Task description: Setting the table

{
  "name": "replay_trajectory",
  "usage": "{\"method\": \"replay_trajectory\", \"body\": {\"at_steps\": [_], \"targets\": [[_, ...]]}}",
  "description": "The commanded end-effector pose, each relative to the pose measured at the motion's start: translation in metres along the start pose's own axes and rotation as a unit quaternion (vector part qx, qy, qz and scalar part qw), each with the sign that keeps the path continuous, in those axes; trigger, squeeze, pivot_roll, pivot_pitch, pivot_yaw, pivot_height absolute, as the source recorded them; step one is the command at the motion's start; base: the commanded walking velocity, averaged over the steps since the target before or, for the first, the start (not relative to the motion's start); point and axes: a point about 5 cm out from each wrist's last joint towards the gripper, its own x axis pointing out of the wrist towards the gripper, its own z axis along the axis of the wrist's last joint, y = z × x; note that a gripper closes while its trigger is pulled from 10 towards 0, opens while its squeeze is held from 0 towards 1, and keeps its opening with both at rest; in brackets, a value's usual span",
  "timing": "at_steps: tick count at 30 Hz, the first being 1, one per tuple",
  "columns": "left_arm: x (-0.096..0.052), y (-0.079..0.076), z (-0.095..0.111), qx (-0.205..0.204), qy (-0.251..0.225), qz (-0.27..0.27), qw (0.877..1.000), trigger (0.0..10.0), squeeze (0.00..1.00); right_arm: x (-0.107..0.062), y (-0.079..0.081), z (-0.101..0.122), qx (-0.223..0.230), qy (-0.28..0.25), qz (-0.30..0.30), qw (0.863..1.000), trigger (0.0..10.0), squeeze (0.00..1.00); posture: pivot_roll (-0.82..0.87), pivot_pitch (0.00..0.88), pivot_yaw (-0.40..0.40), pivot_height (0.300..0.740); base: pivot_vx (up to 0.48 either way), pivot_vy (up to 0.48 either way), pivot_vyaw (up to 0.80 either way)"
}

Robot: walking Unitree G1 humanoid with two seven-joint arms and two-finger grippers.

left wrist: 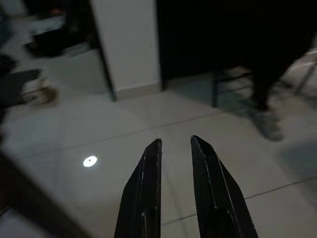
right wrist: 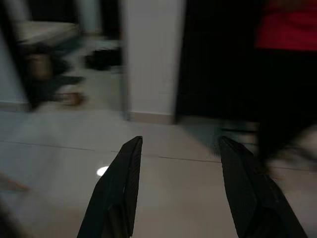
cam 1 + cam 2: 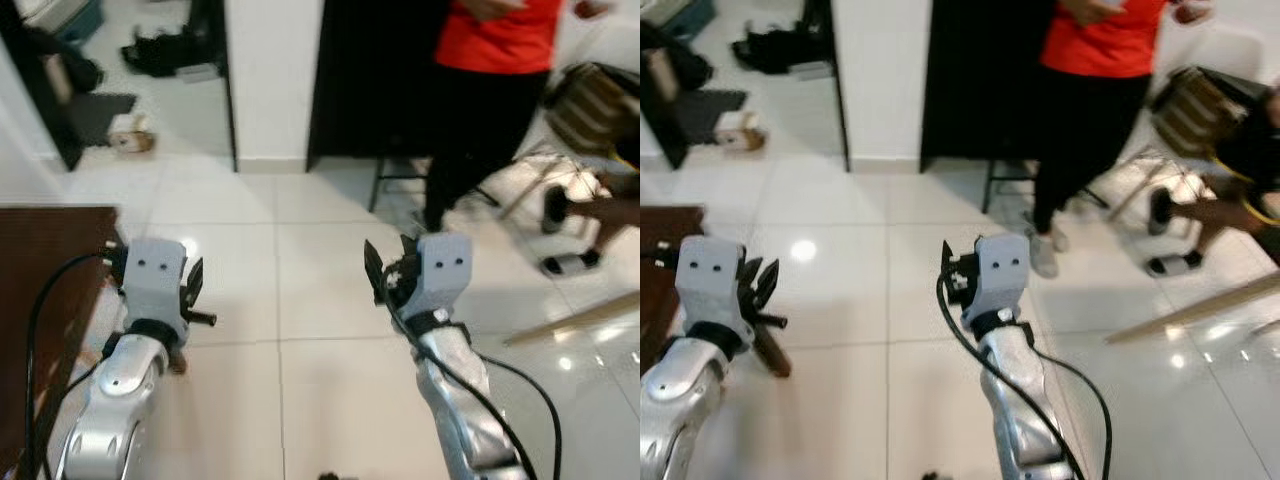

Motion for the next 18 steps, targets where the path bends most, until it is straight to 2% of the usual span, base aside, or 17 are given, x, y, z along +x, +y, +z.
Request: {"method": "replay_trajectory", "body": {"at_steps": [1, 18], "targets": [[-0.0016, 0.0018, -0.0054, 0.001, 0.012, 0.003, 1.0, 10.0, 0.0, -0.0014, 0.0012, -0.0038, 0.004, 0.008, 0.0, 1.0, 10.0, 0.0, 0.02, 0.049, 0.022, 0.74, 0.0, 0.0, -0.79], [-0.0018, 0.0007, -0.0051, -0.002, 0.01, 0.006, 1.0, 10.0, 0.0, -0.0011, 0.0014, -0.0043, 0.002, 0.01, 0.003, 1.0, 10.0, 0.0, 0.02, 0.053, 0.014, 0.74, 0.0, 0.0, -0.79]]}}
